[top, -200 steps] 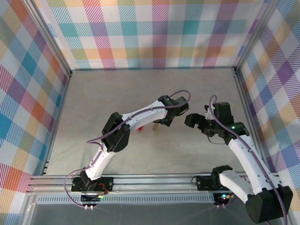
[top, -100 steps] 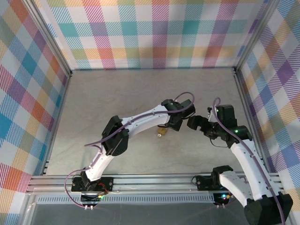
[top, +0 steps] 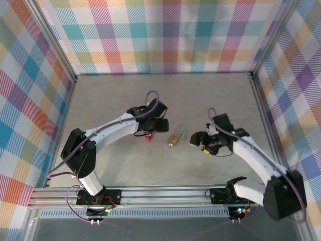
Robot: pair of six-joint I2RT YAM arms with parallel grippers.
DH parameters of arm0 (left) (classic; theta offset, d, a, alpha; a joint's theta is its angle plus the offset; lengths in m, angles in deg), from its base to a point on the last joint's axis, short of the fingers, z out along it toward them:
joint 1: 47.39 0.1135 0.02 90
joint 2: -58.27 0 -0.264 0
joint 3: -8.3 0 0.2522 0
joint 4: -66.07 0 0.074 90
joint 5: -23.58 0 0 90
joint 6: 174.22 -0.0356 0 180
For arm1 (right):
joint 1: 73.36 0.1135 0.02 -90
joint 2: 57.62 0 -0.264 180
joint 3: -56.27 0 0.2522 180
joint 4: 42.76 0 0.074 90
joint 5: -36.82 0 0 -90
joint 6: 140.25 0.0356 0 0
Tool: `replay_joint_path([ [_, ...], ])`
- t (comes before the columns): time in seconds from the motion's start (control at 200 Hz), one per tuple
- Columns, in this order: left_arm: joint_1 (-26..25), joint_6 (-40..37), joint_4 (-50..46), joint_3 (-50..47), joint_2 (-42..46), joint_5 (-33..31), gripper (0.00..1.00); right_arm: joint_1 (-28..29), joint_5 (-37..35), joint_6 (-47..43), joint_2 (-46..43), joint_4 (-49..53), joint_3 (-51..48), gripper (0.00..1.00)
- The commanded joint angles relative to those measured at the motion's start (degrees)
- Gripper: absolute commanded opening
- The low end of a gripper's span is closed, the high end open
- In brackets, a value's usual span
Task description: Unlock with the key
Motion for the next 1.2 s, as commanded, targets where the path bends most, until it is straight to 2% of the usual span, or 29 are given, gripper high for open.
replay_joint_path([
  [0.0, 0.6, 0.6, 8.5, -3.2, 9.6, 2.0, 0.73, 3.5, -5.0, 1.9, 8.5, -2.6, 5.2, 0.68],
  [0.175, 2.8, -2.0, 7.2, -6.6, 20.9, -2.7, 0.81, 6.9, -12.1, -0.1, 24.1, 0.0, 14.8, 0.55],
  [0.32, 3.5, -3.8, 3.5, -7.6, 29.1, -5.9, 0.87, 8.4, -18.4, -0.9, 32.8, 3.7, 21.8, 0.47],
  [0.475, 3.7, -5.0, -0.6, -8.0, 35.4, -9.3, 0.91, 9.2, -22.1, -1.1, 39.4, 5.5, 26.1, 0.38],
  [0.6, 4.0, -6.0, -4.0, -7.5, 38.3, -11.5, 0.91, 10.0, -25.0, -1.3, 43.5, 7.8, 29.6, 0.35],
  [0.765, 4.3, -7.1, -5.9, -7.3, 40.7, -12.8, 0.93, 10.1, -28.8, -1.8, 47.7, 9.8, 34.5, 0.21],
  [0.95, 4.4, -6.8, -7.9, -7.2, 42.6, -15.7, 0.95, 9.7, -32.4, -3.6, 53.7, 12.1, 44.5, 0.13],
  [1.195, 4.4, -6.8, -9.7, -8.3, 44.8, -16.5, 0.97, 9.7, -36.1, -11.2, 60.4, 13.1, 57.1, 0.10],
])
